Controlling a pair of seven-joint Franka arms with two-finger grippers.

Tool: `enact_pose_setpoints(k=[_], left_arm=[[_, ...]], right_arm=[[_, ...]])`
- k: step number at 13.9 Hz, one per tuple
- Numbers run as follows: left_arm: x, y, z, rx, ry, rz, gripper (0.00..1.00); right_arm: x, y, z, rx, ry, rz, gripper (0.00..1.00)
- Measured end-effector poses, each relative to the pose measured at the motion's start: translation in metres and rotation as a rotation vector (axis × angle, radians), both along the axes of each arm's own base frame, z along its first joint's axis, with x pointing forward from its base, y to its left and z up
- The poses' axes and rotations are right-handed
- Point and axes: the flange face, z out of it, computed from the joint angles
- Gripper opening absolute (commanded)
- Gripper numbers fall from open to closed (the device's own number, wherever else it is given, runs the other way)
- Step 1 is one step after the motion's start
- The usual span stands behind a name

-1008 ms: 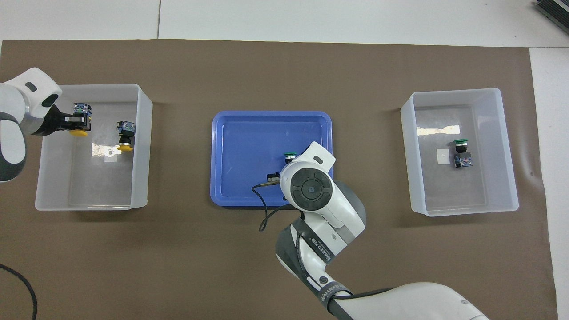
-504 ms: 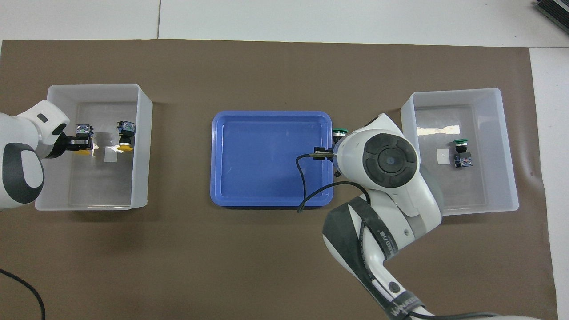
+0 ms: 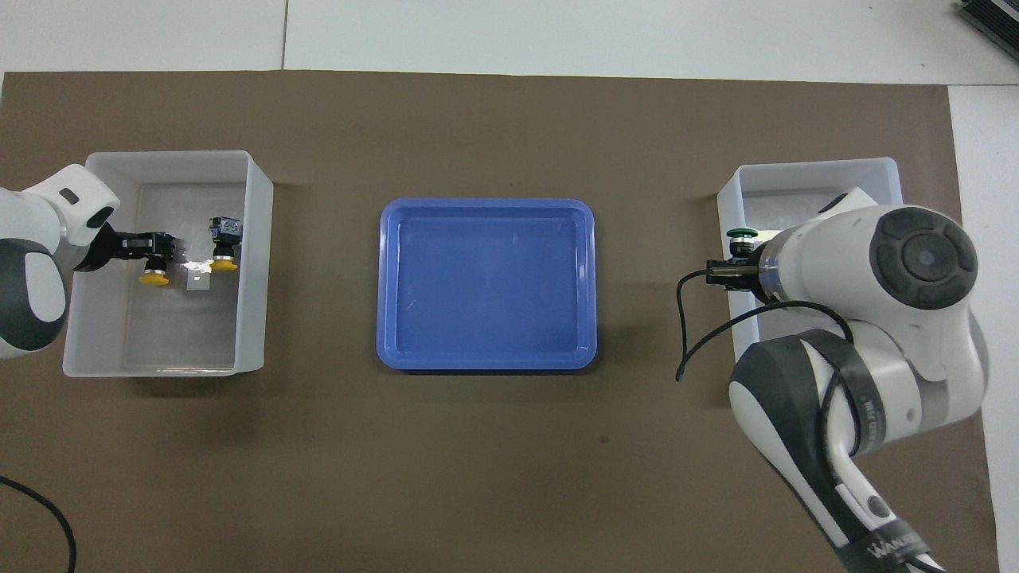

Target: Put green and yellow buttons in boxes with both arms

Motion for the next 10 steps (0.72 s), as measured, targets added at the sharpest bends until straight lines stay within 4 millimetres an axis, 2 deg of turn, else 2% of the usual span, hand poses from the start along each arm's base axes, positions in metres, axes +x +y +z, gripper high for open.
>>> enact_pose_setpoints(k=[3,5,7,10], left_arm=[[0.016,-0.004,0.064,-0.015,0.043,-0.011,0.62],[0.019,-0.013,0.1,-0.024,0.073,-0.015,0.62],[0.018,-0.038,0.129,0.001,0.125,-0.022,0.62],[0.012,-0.092,0.173,0.058,0.184,-0.069,0.61]], right_arm=[[-0.001,-0.048,-0.011,-0.019,0.035,0.064,0.0],[-0.004,-0.076,-0.02,-0.017,0.059,0.09,0.0],[-0.004,-0.092,-0.029,0.001,0.071,0.114,0.0],[0.002,-0.11,-0.049,0.0,0.06,0.167,0.0]])
